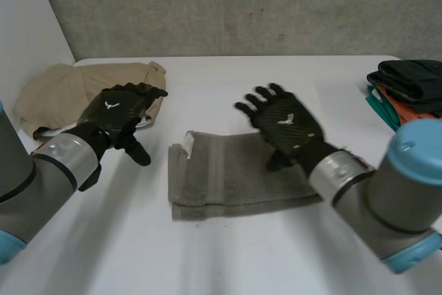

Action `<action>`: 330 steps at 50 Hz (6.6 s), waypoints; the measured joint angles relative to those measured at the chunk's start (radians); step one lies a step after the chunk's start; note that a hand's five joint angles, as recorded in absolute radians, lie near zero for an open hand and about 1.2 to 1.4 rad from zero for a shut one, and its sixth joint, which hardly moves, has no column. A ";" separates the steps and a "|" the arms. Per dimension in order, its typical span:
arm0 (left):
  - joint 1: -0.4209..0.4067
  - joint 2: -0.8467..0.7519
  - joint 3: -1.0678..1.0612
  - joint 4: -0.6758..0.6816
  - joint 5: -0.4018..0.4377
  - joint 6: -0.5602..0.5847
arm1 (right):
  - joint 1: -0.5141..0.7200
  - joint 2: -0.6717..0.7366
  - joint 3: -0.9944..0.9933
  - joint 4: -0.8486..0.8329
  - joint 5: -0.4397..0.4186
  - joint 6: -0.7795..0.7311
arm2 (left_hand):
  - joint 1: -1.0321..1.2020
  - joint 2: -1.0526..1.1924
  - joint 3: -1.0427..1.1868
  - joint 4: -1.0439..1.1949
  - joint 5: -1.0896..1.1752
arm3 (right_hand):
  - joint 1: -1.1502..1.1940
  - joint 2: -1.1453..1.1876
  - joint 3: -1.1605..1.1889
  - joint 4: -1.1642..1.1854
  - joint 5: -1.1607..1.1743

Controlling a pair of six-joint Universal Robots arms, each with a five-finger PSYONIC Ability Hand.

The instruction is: Fold the laundry.

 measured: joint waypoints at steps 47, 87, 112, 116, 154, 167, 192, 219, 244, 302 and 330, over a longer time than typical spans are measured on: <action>-0.029 0.126 0.008 0.056 -0.019 -0.104 | 0.309 0.202 -0.290 0.244 0.194 -0.130 | 0.000 0.000 0.000 0.000 0.000 | 0.001 -0.002 0.001 0.001 0.000; -0.256 -0.448 0.323 -0.248 -0.327 0.023 | 0.120 0.447 -0.609 0.634 0.206 0.206 | -0.019 -0.004 0.000 0.000 0.000 | -0.005 -0.002 0.001 0.001 0.000; -0.132 -0.023 0.341 -0.271 0.190 -0.122 | 0.319 0.045 -0.088 0.175 0.365 -0.131 | -0.023 -0.004 0.000 0.000 0.000 | -0.008 -0.002 0.001 0.001 -0.001; -0.104 0.002 0.369 -0.337 0.365 -0.153 | 0.355 0.061 -0.005 0.105 0.361 -0.087 | -0.023 -0.004 0.000 0.000 0.000 | -0.008 -0.002 0.001 0.001 -0.001; -0.136 0.028 0.286 -0.315 0.472 -0.134 | 0.348 0.383 -0.162 -0.248 0.374 -0.128 | -0.023 -0.004 0.000 0.000 0.000 | 0.773 0.841 0.816 0.813 0.765; -0.122 0.054 0.351 -0.312 0.447 -0.142 | 0.215 0.308 -0.350 -0.308 0.331 -0.063 | -0.023 -0.004 0.000 0.000 0.000 | 0.806 0.953 0.959 0.984 0.888; -0.166 0.045 0.390 -0.215 0.360 -0.224 | -0.649 0.507 -0.830 -0.328 -0.033 0.328 | -0.023 -0.004 0.000 0.000 0.000 | 0.806 0.953 0.971 0.986 0.894; -0.224 0.008 0.373 -0.176 0.329 -0.214 | -0.835 0.506 -0.602 -0.296 -0.299 0.411 | -0.023 -0.004 0.000 0.000 0.000 | 0.012 0.004 0.003 0.000 -0.001; -0.166 0.142 0.456 -0.059 0.100 -0.261 | -0.758 0.092 -0.584 -0.257 0.347 -0.161 | -0.023 -0.004 0.000 0.000 0.000 | 0.012 0.004 0.003 0.000 -0.001; 0.215 -1.069 1.102 0.197 0.230 0.169 | -0.234 0.176 -0.016 -0.127 0.104 -0.105 | 0.074 0.052 0.040 0.060 0.038 | 0.012 0.004 0.003 0.000 -0.001; -0.007 -0.684 0.964 0.183 0.049 0.077 | -0.247 0.111 -0.005 -0.120 0.145 -0.115 | 0.988 0.990 0.978 0.998 0.919 | 0.012 0.004 0.003 0.000 -0.001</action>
